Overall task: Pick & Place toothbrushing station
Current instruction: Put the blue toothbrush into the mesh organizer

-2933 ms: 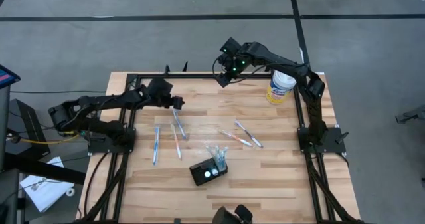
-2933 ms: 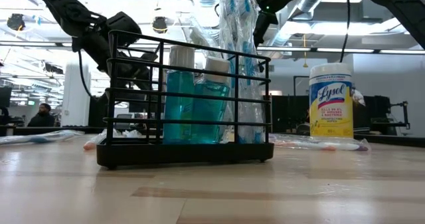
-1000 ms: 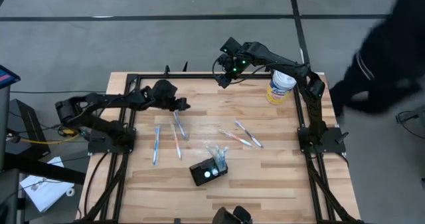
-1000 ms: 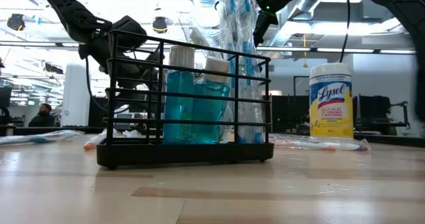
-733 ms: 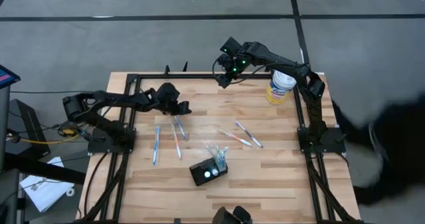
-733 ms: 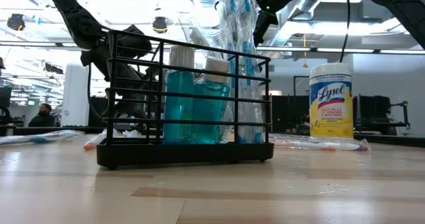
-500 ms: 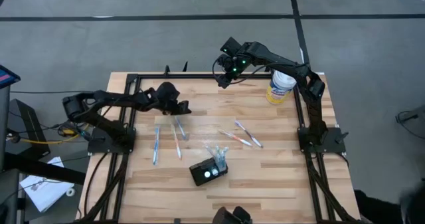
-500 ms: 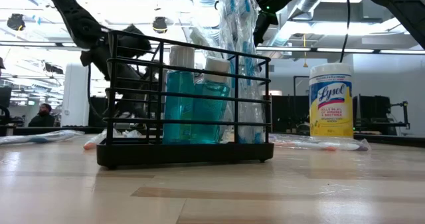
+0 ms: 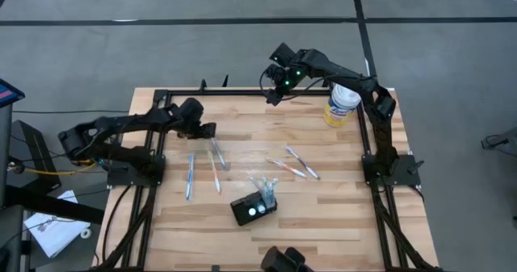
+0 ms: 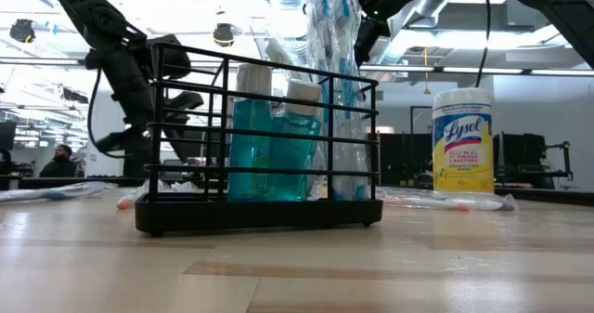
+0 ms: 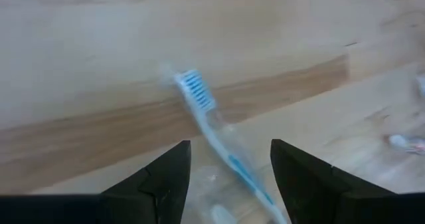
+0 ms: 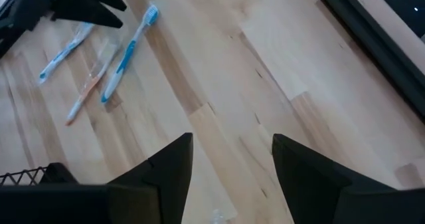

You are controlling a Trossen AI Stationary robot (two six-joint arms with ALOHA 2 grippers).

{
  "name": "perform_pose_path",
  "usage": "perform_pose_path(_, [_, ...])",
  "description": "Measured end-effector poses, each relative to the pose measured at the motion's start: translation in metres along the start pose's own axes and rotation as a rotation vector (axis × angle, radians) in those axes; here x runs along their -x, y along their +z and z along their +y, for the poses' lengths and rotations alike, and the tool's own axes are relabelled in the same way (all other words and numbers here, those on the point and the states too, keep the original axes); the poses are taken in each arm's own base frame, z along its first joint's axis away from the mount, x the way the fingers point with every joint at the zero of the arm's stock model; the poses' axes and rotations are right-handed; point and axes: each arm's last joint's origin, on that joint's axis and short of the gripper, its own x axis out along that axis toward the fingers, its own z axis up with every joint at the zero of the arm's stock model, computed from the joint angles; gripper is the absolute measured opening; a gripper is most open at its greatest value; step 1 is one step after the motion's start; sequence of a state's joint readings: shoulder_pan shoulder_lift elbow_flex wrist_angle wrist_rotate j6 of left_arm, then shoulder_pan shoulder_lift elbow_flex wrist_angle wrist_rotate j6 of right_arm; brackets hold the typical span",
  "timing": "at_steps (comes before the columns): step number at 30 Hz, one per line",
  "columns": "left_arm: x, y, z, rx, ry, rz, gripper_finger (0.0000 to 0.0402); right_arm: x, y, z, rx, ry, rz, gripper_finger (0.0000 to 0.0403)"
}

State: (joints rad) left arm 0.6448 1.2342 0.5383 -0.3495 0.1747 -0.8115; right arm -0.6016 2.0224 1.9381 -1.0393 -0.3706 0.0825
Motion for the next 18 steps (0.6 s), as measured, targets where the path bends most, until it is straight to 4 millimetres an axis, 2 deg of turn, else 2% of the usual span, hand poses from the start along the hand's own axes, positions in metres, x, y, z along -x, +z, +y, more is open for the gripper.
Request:
perform_pose_path(5, [0.001, 0.002, -0.002, 0.022, 0.000, -0.018, 0.0204, 0.001, 0.000, -0.004, 0.004, 0.005, -0.003, 0.0198])
perform_pose_path(12, [-0.016, 0.001, 0.002, 0.047, 0.054, 0.043, 0.0204, 0.002, 0.001, -0.003, 0.015, 0.025, -0.006, 0.0194])
perform_pose_path(18, [-0.028, 0.005, 0.000, 0.060, 0.027, 0.028, 0.0204, 0.002, 0.001, -0.002, 0.016, 0.051, -0.004, 0.0194])
